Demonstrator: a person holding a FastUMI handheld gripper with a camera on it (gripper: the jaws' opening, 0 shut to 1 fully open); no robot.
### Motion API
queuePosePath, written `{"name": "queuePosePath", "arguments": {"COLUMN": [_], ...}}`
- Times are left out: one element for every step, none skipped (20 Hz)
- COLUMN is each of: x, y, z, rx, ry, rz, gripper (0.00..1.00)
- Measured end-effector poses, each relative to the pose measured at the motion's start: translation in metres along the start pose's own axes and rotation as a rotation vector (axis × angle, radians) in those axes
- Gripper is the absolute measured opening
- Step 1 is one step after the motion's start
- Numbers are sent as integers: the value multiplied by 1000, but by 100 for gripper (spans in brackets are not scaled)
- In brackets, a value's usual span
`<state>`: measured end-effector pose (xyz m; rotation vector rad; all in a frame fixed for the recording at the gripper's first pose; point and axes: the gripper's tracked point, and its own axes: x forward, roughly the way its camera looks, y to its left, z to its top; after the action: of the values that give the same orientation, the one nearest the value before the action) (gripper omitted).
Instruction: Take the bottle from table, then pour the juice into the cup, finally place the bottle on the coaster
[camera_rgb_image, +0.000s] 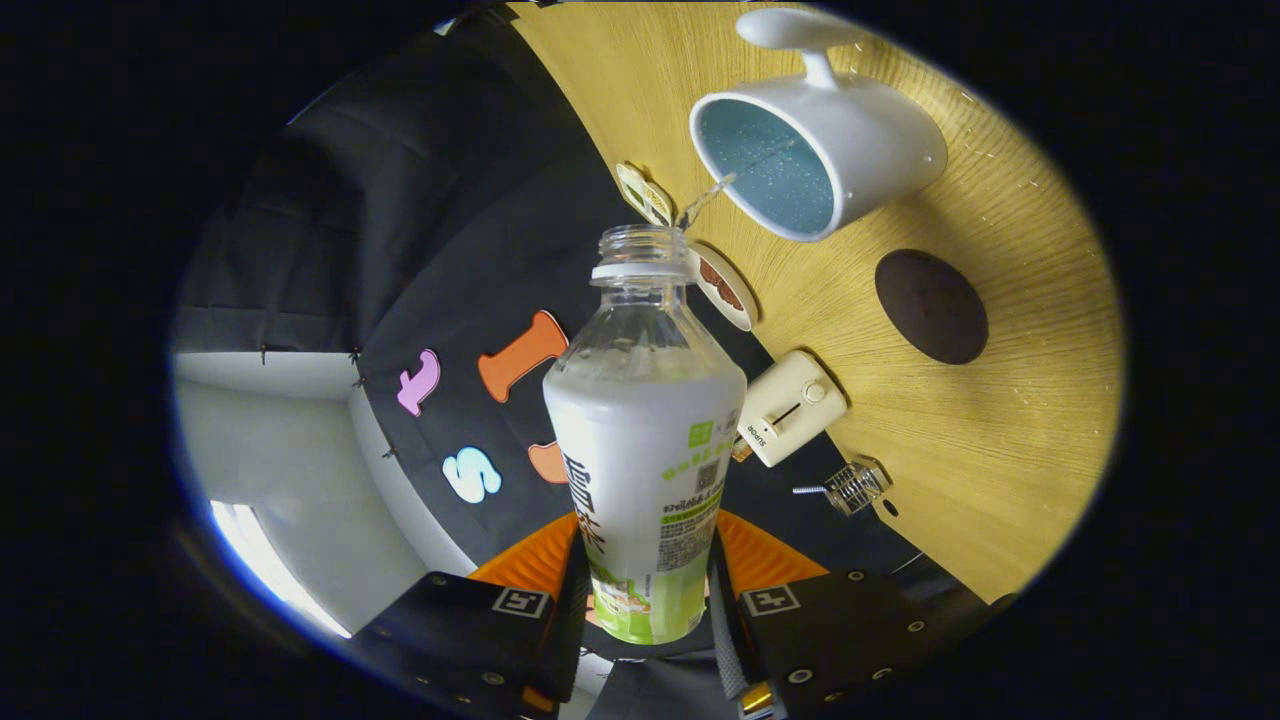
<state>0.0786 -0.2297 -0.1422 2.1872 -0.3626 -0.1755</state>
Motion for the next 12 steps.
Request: {"name": "queuePosePath", "arguments": {"x": [1, -1, -1, 1, 0, 0, 0, -1, 0, -2, -2, -2], "y": [1, 4, 6, 7, 10, 10, 10, 12, 14, 15, 17, 17], "z": [1, 0, 0, 1, 3, 6, 8, 8, 10, 11, 12, 14], "rx": [8, 16, 27, 37, 47, 58, 71, 85, 96, 105, 114, 122], "ry": [-1, -1, -2, -5, -8, -13, -17, -22, -24, -28, -30, -34], "rz": [7, 14, 20, 25, 31, 35, 43, 46, 54, 58, 64, 67], "gripper": [55, 55, 55, 55, 55, 55, 55, 56, 55, 55, 55, 55]}}
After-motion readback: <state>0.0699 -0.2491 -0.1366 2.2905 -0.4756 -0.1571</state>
